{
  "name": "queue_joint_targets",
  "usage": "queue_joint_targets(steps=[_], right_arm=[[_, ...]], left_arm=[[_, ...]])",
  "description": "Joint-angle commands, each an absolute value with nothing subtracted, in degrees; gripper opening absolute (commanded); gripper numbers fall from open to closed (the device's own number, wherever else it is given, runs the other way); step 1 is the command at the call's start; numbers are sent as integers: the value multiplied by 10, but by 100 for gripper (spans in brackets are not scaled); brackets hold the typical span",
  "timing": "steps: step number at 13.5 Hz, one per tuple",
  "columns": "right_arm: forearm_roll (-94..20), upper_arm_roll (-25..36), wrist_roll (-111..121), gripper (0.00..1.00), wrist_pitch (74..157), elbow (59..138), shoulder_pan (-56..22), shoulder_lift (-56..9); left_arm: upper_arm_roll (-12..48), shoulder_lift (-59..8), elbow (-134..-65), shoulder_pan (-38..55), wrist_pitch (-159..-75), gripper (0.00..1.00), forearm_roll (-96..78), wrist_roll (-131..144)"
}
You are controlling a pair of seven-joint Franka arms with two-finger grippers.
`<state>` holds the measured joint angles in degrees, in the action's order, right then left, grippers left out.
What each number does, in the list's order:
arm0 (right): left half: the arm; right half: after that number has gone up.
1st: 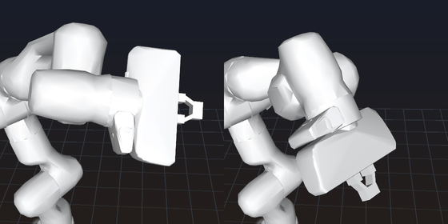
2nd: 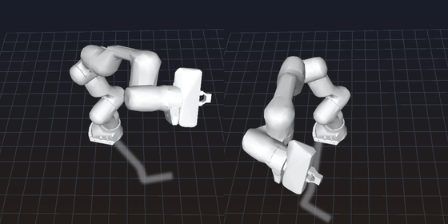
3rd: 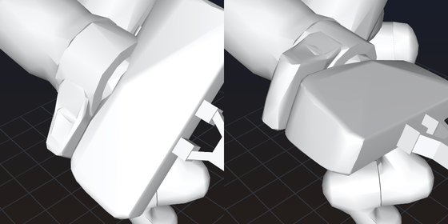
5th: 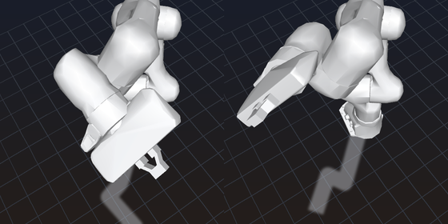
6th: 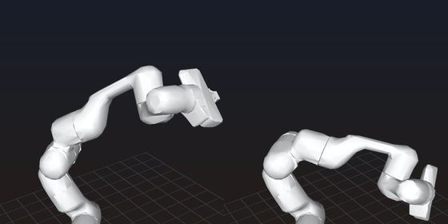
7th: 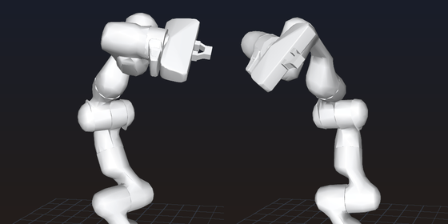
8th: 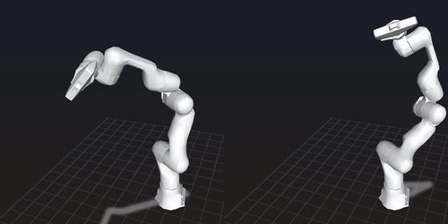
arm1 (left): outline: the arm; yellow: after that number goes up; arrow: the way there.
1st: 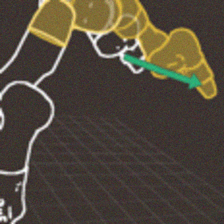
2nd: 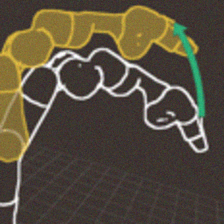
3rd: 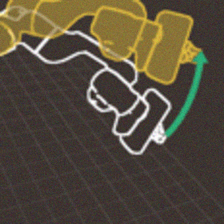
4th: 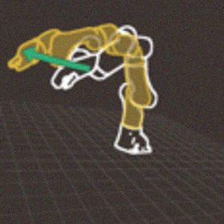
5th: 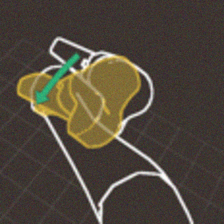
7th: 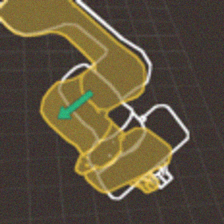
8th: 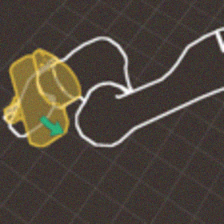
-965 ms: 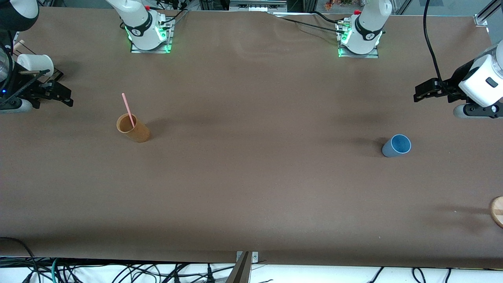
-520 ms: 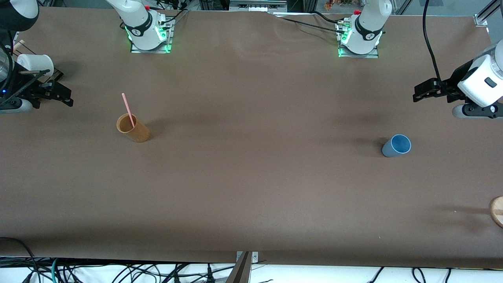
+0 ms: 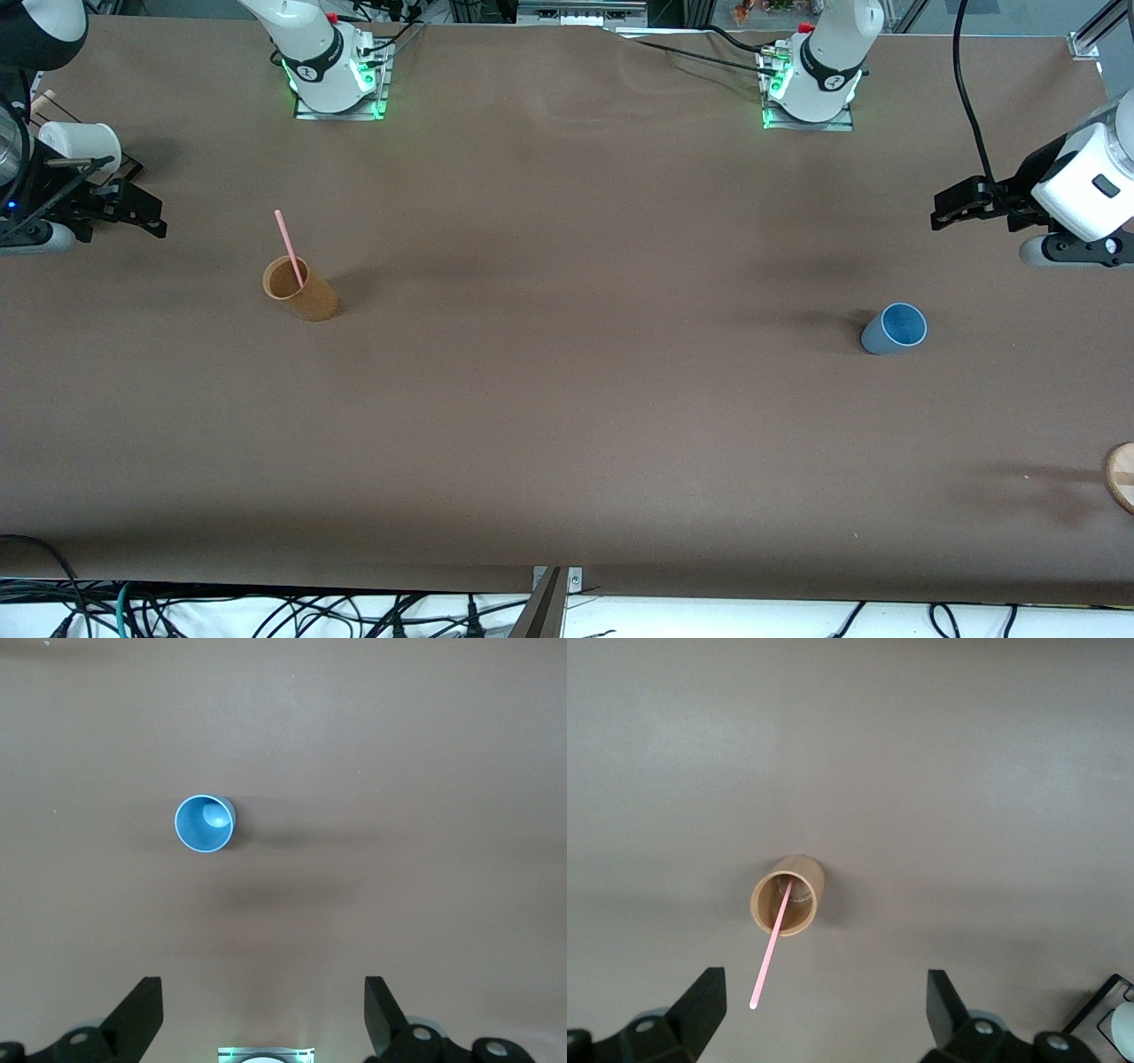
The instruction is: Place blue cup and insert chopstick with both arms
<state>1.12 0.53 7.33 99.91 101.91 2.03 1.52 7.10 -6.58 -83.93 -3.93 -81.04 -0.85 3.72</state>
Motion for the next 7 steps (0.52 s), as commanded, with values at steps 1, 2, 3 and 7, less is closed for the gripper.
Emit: queue_joint_targets(steps=[1, 2, 3, 7], right_arm=[[4, 1, 83, 100, 990, 1018, 27, 24], [4, 1, 83, 100, 990, 1018, 27, 24], [4, 1, 83, 100, 990, 1018, 27, 24], [4, 1, 83, 100, 990, 1018, 27, 24]], left_arm=[[72, -68, -838, -42, -810, 100, -20, 36], [72, -69, -838, -43, -810, 100, -20, 36], [71, -69, -838, -44, -810, 100, -20, 36], [70, -106, -837, -50, -811, 100, -17, 33]])
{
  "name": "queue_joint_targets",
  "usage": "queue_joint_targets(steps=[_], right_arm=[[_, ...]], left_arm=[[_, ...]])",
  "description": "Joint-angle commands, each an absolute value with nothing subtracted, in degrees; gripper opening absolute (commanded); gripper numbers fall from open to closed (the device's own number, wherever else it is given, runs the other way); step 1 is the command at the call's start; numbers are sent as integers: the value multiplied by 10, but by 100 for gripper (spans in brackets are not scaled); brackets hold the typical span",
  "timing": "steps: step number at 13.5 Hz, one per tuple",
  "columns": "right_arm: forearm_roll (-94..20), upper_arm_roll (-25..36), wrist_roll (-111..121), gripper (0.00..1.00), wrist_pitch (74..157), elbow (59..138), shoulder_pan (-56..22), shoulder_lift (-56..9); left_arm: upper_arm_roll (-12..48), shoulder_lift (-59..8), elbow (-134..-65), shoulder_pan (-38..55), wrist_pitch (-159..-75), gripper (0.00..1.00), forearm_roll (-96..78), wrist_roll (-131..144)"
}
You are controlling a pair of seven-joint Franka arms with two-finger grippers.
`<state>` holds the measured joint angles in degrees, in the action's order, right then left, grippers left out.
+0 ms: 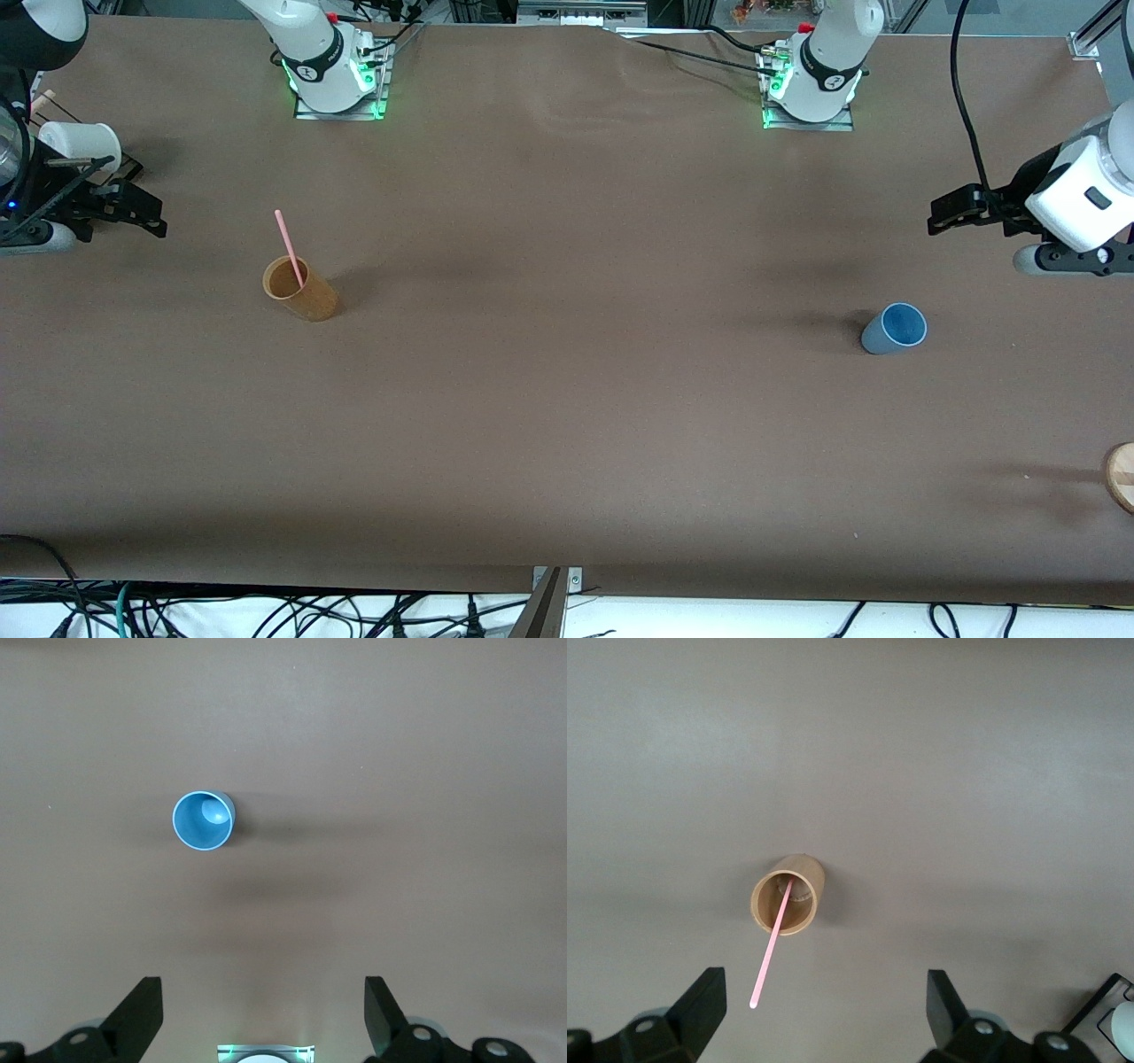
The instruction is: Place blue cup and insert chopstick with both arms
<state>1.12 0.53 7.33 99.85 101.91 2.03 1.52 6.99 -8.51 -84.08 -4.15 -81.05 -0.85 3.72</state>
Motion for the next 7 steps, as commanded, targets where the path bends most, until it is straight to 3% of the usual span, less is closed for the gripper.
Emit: queue_joint_targets(steps=[1, 7], right_arm=[[4, 1, 83, 100, 990, 1018, 27, 24], [4, 1, 83, 100, 990, 1018, 27, 24]], left_arm=[[70, -116, -829, -53, -813, 100, -15, 28], [70, -185, -831, -74, -894, 100, 30, 20]])
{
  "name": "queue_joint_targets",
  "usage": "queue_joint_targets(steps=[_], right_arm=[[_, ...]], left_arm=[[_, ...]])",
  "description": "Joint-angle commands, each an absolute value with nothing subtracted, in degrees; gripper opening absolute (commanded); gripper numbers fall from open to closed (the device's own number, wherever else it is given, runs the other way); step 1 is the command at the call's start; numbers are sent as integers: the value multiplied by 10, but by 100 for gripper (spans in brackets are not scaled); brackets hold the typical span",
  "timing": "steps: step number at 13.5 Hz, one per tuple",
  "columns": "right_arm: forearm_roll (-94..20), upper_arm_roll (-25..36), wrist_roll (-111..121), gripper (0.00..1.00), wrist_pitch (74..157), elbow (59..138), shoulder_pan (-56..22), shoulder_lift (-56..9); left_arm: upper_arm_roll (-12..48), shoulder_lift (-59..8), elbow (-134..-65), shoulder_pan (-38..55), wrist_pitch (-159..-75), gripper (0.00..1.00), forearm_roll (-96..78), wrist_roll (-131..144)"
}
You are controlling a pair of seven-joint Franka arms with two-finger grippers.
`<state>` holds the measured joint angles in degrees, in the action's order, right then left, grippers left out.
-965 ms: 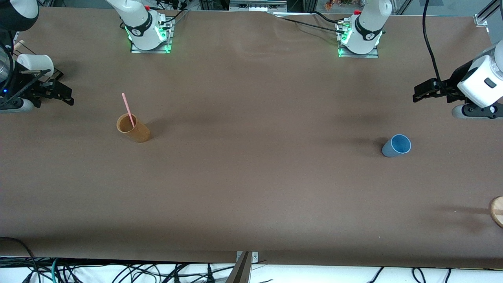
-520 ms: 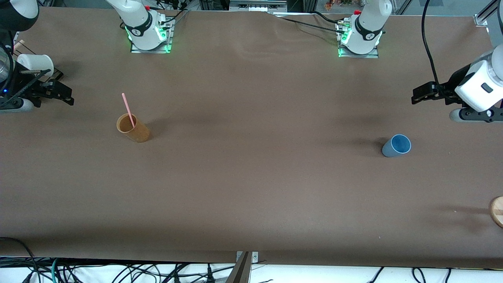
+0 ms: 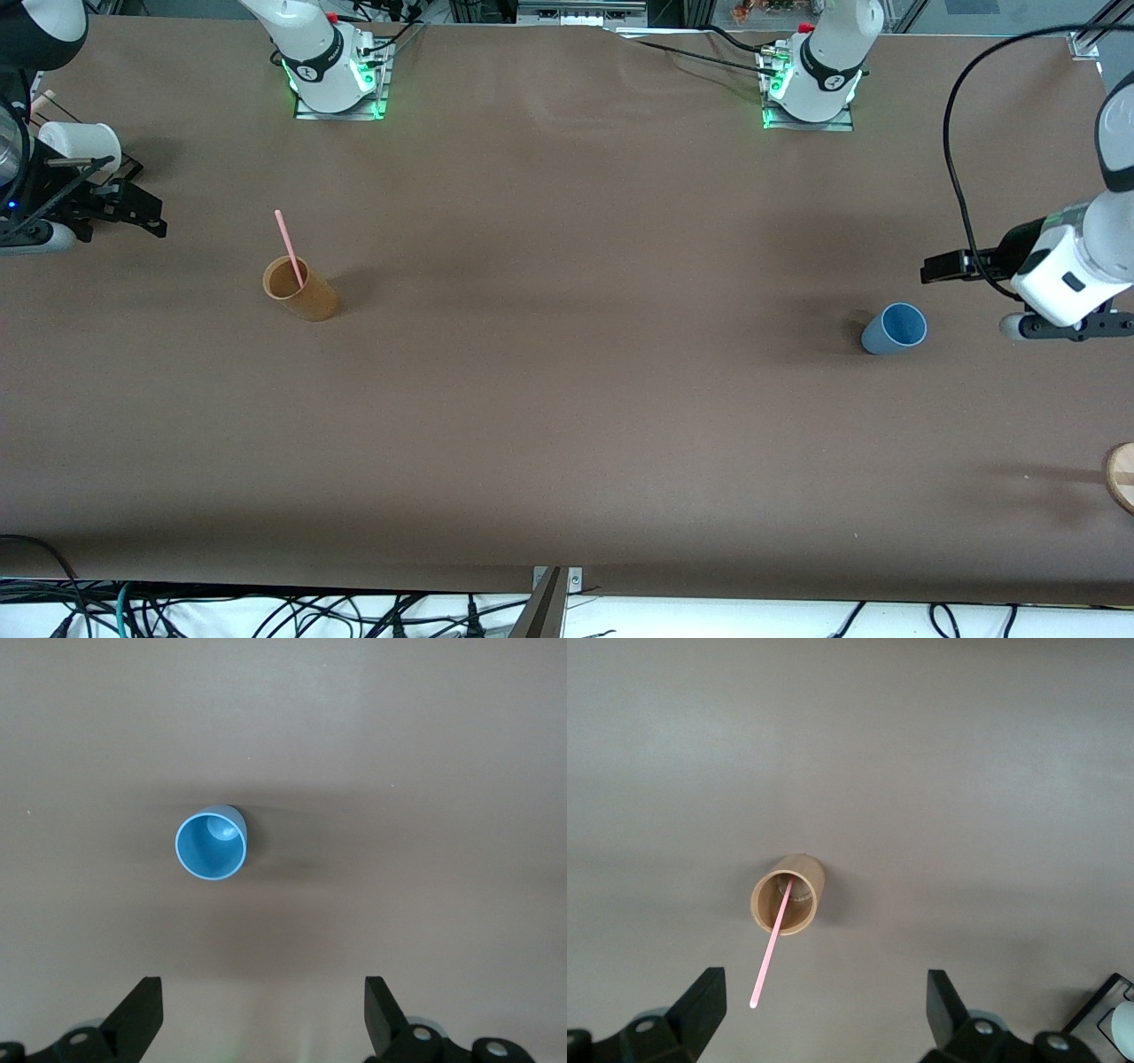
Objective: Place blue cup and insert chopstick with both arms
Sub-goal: 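Move the left gripper down to the blue cup and close on it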
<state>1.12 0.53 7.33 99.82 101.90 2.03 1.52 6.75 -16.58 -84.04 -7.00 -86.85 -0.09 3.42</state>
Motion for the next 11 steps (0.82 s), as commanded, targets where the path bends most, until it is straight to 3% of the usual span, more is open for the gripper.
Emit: queue_joint_targets(steps=[1, 11], right_arm=[[4, 1, 83, 100, 990, 1018, 27, 24], [4, 1, 83, 100, 990, 1018, 27, 24]], left_arm=[[70, -189, -848, -68, -919, 100, 52, -2], [18, -197, -1065, -97, -1162, 100, 52, -93]])
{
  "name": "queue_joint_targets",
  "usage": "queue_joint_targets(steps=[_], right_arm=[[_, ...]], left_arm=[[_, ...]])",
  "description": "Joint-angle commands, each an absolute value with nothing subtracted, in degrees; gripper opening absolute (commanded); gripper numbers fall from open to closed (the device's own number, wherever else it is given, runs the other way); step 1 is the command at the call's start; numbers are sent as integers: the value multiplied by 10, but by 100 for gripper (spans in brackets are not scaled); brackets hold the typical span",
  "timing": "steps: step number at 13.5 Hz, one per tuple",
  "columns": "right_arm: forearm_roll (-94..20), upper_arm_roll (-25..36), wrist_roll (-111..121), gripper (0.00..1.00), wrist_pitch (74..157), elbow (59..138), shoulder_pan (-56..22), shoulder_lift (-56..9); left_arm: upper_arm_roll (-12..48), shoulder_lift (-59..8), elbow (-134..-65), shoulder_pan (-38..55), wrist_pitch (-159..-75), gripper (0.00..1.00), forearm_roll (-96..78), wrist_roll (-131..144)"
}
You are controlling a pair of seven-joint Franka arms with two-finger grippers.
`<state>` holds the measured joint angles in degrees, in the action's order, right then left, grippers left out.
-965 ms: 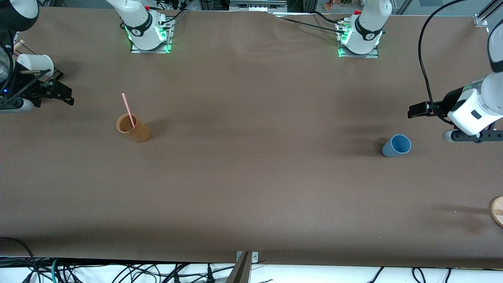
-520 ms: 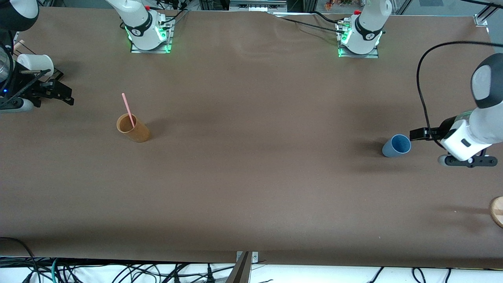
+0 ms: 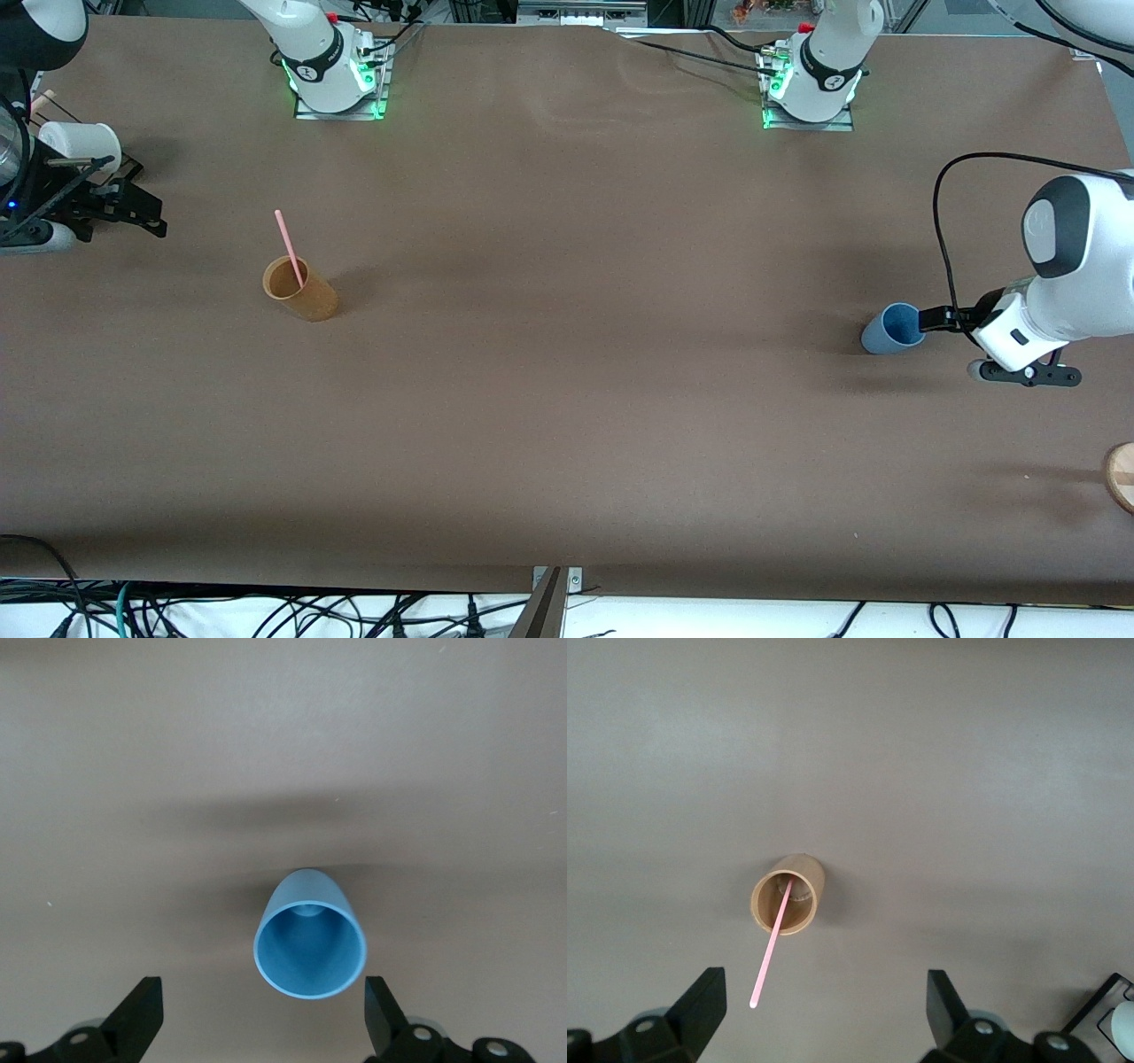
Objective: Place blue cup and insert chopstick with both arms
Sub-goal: 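Move the left gripper down to the blue cup and close on it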
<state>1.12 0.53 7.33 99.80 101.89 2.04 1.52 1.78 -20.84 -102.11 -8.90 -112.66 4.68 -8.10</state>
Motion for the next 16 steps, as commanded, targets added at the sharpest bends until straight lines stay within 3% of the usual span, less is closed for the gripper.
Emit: queue_joint_targets(steps=[1, 10, 11, 14, 15, 16], right_arm=[[4, 1, 83, 100, 990, 1018, 27, 24], [4, 1, 83, 100, 990, 1018, 27, 24], [4, 1, 83, 100, 990, 1018, 27, 24], [4, 1, 83, 100, 990, 1018, 27, 24], [4, 1, 83, 100, 990, 1018, 27, 24], [4, 1, 83, 100, 990, 1018, 27, 24]], left_arm=[[18, -196, -1090, -100, -1188, 100, 52, -93], [13, -208, -1172, -113, -1300, 98, 52, -94], [13, -211, -1173, -113, -1302, 90, 52, -94], [13, -220, -1171, -113, -1308, 16, 52, -93], [13, -222, -1171, -113, -1310, 0, 51, -93], [13, -221, -1171, -113, -1309, 0, 51, -93]])
